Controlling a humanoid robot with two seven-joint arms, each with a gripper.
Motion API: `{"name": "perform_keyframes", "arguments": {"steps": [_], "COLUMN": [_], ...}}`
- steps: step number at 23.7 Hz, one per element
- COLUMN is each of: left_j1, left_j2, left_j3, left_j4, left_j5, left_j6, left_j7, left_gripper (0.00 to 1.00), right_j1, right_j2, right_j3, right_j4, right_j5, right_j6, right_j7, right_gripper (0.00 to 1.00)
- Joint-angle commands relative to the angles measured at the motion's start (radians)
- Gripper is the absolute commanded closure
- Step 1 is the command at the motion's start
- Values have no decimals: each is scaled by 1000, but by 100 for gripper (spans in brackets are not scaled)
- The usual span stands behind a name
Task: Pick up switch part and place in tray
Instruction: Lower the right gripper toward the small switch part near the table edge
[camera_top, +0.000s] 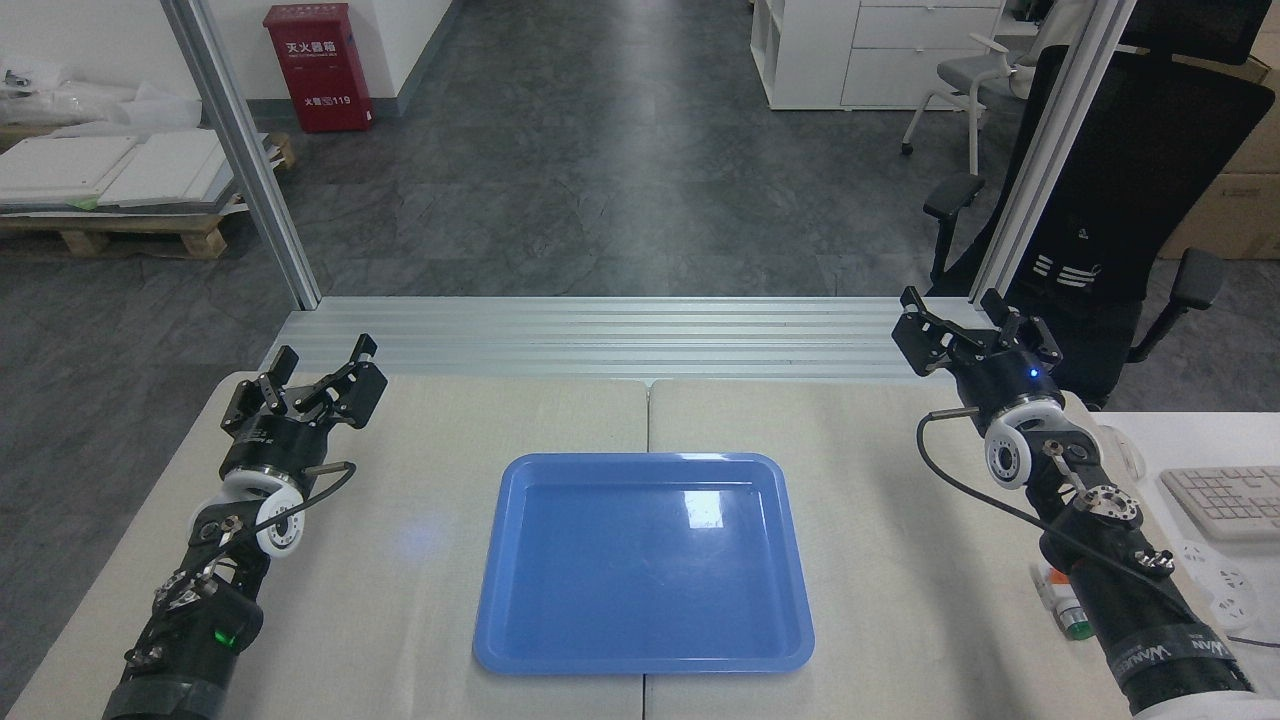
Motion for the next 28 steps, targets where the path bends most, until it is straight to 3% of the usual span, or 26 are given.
{"name": "perform_keyframes", "arguments": {"steps": [1,17,20,22,24,28], "left_j1": [0,0,0,0,0,0], "left_j2": [0,0,0,0,0,0], "left_j3": [-1,1,-1,1,1,-1], "left_j4": [0,0,0,0,0,0], "left_j5": [1,0,1,1,0,1], "left_j6": [0,0,0,0,0,0], "left_j7": [0,0,0,0,0,0], "left_gripper": [0,0,0,0,0,0], "right_j1": [-1,7,17,39,98,221], "right_j2": [-16,-11,-14,-28,-83,-170], "right_j3": [-1,0,-4,-17,-38,-38], "right_j4": [0,0,-55,-99,-127,-199], "right_j5": [1,1,-7,-8,-10,-10], "right_j6": [0,9,7,7,-8,-77], "right_j7": [0,0,88,182,269,308], "right_gripper": [1,1,1,1,1,1]}}
